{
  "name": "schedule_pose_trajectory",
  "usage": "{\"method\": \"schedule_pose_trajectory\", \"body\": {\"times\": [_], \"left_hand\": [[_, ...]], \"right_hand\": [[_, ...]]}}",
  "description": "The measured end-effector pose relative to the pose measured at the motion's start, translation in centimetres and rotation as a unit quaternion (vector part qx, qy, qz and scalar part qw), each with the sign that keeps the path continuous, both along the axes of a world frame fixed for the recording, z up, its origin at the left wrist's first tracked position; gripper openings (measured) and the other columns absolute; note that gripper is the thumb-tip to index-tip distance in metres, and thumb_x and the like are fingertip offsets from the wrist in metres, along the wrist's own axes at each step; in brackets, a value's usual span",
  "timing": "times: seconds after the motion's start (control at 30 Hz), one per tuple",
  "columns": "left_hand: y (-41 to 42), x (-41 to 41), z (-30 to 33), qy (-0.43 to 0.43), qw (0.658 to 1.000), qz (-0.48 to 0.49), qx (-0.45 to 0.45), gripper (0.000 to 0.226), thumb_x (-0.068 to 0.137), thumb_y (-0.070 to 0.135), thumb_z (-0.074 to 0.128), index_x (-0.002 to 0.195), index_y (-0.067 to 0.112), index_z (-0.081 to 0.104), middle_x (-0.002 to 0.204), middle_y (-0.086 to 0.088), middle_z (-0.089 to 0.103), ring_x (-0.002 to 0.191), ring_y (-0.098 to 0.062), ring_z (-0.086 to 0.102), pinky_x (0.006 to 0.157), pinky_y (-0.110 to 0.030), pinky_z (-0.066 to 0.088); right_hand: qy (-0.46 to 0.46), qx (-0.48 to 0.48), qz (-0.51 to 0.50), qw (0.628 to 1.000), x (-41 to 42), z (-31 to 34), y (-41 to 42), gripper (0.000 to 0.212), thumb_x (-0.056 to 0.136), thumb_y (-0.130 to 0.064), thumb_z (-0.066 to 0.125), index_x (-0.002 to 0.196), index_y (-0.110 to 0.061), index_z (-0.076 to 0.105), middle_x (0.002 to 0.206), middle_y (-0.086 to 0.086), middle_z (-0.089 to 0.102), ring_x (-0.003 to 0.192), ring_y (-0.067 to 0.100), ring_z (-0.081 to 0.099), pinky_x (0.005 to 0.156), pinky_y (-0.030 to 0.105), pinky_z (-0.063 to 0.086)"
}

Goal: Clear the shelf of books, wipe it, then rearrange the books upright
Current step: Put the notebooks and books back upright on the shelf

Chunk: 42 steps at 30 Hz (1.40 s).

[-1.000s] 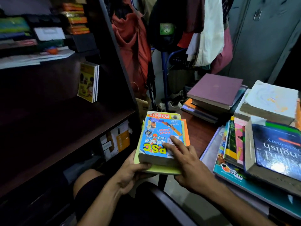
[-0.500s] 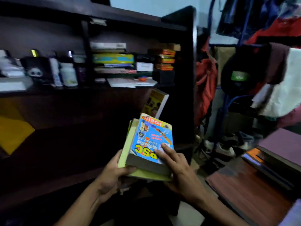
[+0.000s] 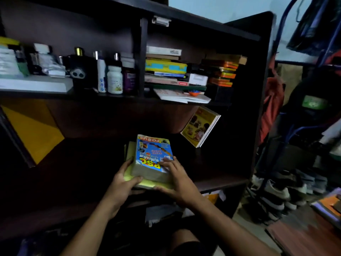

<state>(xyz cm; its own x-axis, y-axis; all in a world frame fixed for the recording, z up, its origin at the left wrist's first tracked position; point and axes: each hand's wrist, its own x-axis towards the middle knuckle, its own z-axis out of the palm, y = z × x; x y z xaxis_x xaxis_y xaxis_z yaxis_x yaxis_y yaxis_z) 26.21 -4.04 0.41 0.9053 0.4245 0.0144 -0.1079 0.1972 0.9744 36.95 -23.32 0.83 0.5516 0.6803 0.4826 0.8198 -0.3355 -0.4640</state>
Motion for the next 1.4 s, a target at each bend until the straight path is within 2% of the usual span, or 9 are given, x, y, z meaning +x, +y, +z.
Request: {"method": "schedule_pose_trajectory", "body": {"times": [0.3,0.47,0.6,0.77,1.03,1.13,1.23,1.3,1.4], "left_hand": [[-0.9,-1.0,0.5,0.007,0.996,0.013,0.085,0.053,0.089,0.000,0.071,0.131,0.028,0.056,0.121,-0.012,0.065,0.090,-0.024,0.073,0.072,-0.043,0.063],[-1.4,-1.4,1.0,0.004,0.994,0.012,0.104,0.055,0.092,0.003,0.069,0.138,0.028,0.053,0.133,-0.008,0.054,0.093,-0.023,0.072,0.074,-0.041,0.063],[-0.9,-0.8,0.5,0.004,0.994,0.028,0.109,0.054,0.094,0.003,0.066,0.138,0.031,0.053,0.142,-0.011,0.049,0.094,-0.027,0.070,0.071,-0.039,0.063],[-0.7,-0.2,0.1,0.003,0.991,0.049,0.127,0.061,0.095,0.007,0.067,0.145,0.036,0.047,0.147,-0.001,0.040,0.110,-0.022,0.062,0.086,-0.050,0.060],[-0.3,0.6,-0.7,0.010,0.987,0.103,0.124,0.062,0.097,0.009,0.064,0.150,0.029,0.040,0.139,0.004,0.033,0.108,-0.018,0.054,0.063,-0.024,0.060],[0.1,0.5,-0.8,0.021,0.987,0.103,0.125,0.061,0.096,0.016,0.067,0.147,0.037,0.042,0.147,0.002,0.036,0.117,-0.023,0.055,0.080,-0.032,0.059],[0.3,0.4,-0.8,0.035,0.979,0.116,0.166,0.062,0.095,0.021,0.069,0.149,0.036,0.041,0.156,-0.006,0.038,0.141,-0.029,0.039,0.102,-0.035,0.039],[0.0,0.3,-0.5,0.031,0.978,0.115,0.169,0.062,0.096,0.020,0.068,0.150,0.033,0.041,0.153,-0.005,0.040,0.138,-0.028,0.041,0.097,-0.031,0.037],[-0.4,0.3,-0.3,0.015,0.987,0.098,0.124,0.060,0.097,0.010,0.064,0.150,0.028,0.041,0.140,0.001,0.037,0.106,-0.015,0.057,0.070,-0.022,0.055]], "right_hand": [[-0.102,-0.038,-0.079,0.991,-2.4,-0.5,-1.8,0.067,0.082,-0.056,0.068,0.139,-0.027,0.049,0.142,-0.010,0.047,0.135,0.026,0.032,0.117,0.039,0.032],[-0.097,-0.070,-0.100,0.988,-3.2,0.1,-5.9,0.059,0.087,-0.045,0.064,0.140,-0.027,0.045,0.143,-0.009,0.046,0.131,0.023,0.036,0.096,0.041,0.052],[-0.083,-0.045,-0.105,0.990,-2.0,0.1,-9.3,0.055,0.088,-0.047,0.052,0.139,-0.030,0.040,0.141,-0.004,0.050,0.132,0.017,0.045,0.100,0.039,0.049],[-0.059,0.051,-0.140,0.987,-0.2,4.5,-9.1,0.048,0.092,-0.037,0.066,0.134,-0.024,0.049,0.125,-0.001,0.062,0.110,0.019,0.063,0.087,0.038,0.055],[-0.051,0.009,-0.259,0.965,3.9,11.6,-4.7,0.048,0.092,-0.062,0.058,0.123,-0.029,0.043,0.110,0.005,0.071,0.097,0.031,0.069,0.073,0.041,0.055],[-0.040,-0.011,-0.279,0.960,5.3,12.6,-2.9,0.050,0.095,-0.065,0.051,0.122,-0.023,0.044,0.113,0.010,0.070,0.100,0.036,0.066,0.073,0.041,0.052],[0.008,-0.006,-0.329,0.944,6.7,13.0,-1.8,0.052,0.097,-0.065,0.045,0.112,-0.016,0.041,0.114,0.015,0.067,0.102,0.039,0.064,0.072,0.041,0.046],[0.068,0.017,-0.351,0.934,7.5,12.9,-1.8,0.060,0.095,-0.069,0.045,0.118,-0.013,0.041,0.119,0.016,0.066,0.106,0.039,0.064,0.076,0.041,0.048],[0.169,0.056,-0.288,0.941,7.9,11.4,-2.4,0.075,0.087,-0.065,0.064,0.138,-0.018,0.037,0.124,0.009,0.066,0.108,0.032,0.066,0.086,0.039,0.054]]}}
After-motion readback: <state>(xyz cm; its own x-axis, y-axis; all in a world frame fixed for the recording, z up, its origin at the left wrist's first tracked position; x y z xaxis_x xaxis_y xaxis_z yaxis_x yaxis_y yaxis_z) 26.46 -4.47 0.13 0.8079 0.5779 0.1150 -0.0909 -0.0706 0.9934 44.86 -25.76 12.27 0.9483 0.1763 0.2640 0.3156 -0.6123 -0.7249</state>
